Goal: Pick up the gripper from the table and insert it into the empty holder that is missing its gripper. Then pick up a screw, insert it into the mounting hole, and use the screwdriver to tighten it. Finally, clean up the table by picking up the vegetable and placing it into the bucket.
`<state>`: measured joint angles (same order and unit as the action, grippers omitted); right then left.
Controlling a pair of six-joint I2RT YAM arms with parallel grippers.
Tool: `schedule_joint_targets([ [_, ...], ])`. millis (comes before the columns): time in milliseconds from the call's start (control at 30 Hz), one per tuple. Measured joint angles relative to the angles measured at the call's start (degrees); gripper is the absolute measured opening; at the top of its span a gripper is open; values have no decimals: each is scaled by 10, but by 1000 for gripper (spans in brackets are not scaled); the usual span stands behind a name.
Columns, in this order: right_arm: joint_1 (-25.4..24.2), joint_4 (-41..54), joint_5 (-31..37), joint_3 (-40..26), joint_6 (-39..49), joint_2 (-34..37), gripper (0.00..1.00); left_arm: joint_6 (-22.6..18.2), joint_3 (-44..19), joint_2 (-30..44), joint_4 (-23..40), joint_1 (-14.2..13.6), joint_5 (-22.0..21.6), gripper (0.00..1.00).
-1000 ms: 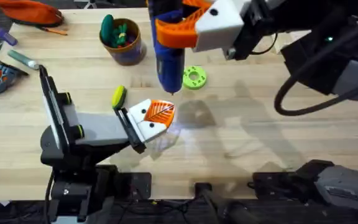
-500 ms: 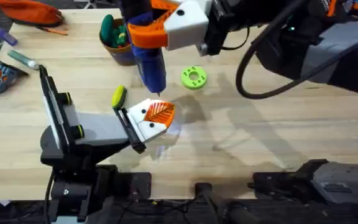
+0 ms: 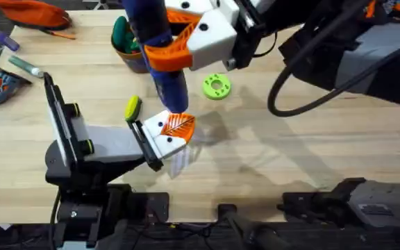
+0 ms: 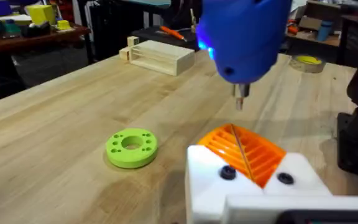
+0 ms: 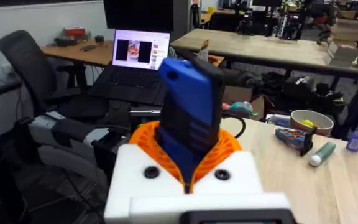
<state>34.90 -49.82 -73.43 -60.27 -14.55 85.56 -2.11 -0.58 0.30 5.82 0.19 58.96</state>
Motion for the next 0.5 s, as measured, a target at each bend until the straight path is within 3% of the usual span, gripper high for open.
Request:
schedule_joint_targets([
  [500, 24, -13, 14, 5, 43, 0, 24, 0, 0, 0, 0, 0, 0, 6],
])
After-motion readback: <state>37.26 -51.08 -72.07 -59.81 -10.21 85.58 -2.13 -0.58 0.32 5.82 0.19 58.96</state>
